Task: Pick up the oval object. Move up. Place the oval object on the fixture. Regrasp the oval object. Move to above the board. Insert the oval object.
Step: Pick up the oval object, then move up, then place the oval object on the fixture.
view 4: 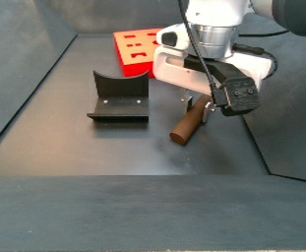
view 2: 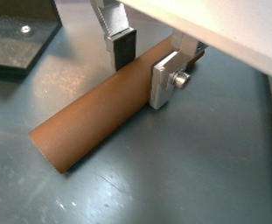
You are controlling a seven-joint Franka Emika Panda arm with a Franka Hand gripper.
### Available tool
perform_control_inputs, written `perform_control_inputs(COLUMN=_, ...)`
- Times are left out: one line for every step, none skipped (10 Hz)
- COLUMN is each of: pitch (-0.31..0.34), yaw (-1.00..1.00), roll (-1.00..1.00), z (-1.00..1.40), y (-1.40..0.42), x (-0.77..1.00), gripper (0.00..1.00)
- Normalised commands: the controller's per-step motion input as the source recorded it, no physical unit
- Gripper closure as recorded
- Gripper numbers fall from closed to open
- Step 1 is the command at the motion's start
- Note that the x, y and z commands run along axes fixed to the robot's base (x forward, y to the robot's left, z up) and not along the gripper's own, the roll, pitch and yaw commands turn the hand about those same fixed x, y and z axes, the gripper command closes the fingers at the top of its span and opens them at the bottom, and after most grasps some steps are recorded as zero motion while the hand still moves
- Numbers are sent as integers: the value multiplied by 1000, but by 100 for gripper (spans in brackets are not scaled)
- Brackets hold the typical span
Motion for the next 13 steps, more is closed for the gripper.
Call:
perform_control_inputs(pitch=0, yaw=0, roll=0, z=0, y=0, x=0, gripper=100)
perform_control_inputs(pitch=0, yaw=0, roll=0, z=0, y=0, x=0, gripper=100)
perform_control_inputs(pitch=0, yaw=0, roll=0, z=0, y=0, x=0, gripper=100)
perform_control_inputs(pitch=0, yaw=0, roll=0, z=0, y=0, x=0, gripper=100)
perform_control_inputs(pitch=0, yaw=0, roll=0, z=833, y=0, x=0, gripper=100)
perform_control_inputs(pitch=-16, yaw=-9, roll=-6, z=862, y=-60, x=29, gripper=100)
perform_control_inputs(pitch=27, yaw=-13, roll=2, z=719, y=-56, x=-21, gripper=100)
perform_control_inputs(pitch=35, yaw=-16, roll=13, z=638, y=-42, x=-20, gripper=100)
perform_control_inputs(pitch=50, yaw=-22, roll=35, z=457, y=-17, x=-20, gripper=100)
perform_control_inputs(pitch=54, yaw=-27, roll=58, z=267, y=-2, x=-23, gripper=100)
perform_control_inputs(pitch=0, yaw=0, roll=0, z=1000, y=0, x=0, gripper=100)
perform_control_inputs(pitch=-7, yaw=3, roll=16, z=1000, y=2, x=3, gripper=100)
perform_control_inputs(pitch=14, yaw=0, roll=21, z=1000, y=4, x=-9, gripper=100)
